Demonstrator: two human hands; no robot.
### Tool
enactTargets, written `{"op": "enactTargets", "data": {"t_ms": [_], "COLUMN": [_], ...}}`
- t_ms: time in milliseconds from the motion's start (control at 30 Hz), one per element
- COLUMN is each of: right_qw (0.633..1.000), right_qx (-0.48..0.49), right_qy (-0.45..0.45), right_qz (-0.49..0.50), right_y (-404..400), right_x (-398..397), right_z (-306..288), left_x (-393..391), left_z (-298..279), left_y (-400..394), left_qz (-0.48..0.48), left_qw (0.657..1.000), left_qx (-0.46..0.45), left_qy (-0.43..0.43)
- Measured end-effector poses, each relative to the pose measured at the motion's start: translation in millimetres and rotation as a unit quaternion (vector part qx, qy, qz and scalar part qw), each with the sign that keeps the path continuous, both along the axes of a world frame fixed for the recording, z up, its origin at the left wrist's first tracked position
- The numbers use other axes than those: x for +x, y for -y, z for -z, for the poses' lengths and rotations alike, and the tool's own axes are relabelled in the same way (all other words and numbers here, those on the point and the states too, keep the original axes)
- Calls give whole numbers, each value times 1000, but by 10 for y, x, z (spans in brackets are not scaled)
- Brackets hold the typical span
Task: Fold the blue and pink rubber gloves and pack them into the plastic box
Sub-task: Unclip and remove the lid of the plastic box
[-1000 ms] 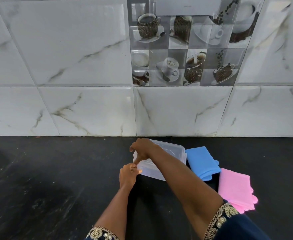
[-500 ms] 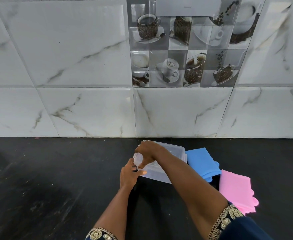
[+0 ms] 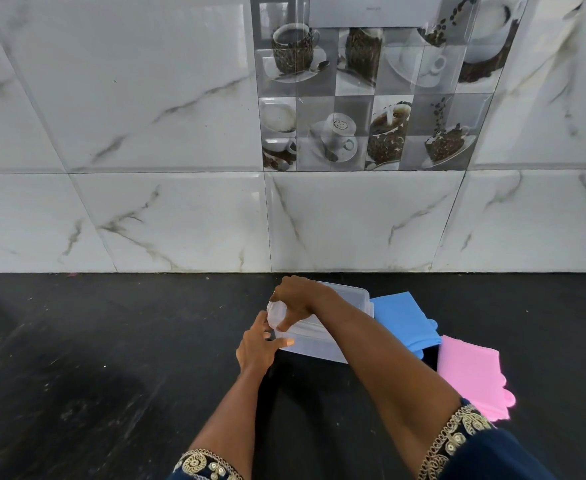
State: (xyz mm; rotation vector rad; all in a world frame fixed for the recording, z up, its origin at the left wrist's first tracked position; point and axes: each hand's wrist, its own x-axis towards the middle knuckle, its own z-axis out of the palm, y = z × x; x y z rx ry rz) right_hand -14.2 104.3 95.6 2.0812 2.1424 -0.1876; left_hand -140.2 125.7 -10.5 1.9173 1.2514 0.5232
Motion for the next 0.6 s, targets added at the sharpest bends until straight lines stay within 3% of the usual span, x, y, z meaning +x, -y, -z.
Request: {"op": "enactTargets", "data": {"t_ms": [267, 467, 600], "right_qw": [993, 974, 944], "right_qx": [108, 168, 208], "right_qy": [-29, 119, 215], "right_qz": [39, 91, 141], "right_y": [50, 158, 276], "right_x": [95, 209, 260], "right_z": [-260, -405, -473], "left_x": [-31, -53, -107], "left_z": [-11, -15, -5], "left_y": [12, 0, -138], "left_qz": [1, 7, 54], "left_qw": [1000, 1000, 997], "left_qx": [12, 0, -59], "left_qy": [-11, -10, 0]}}
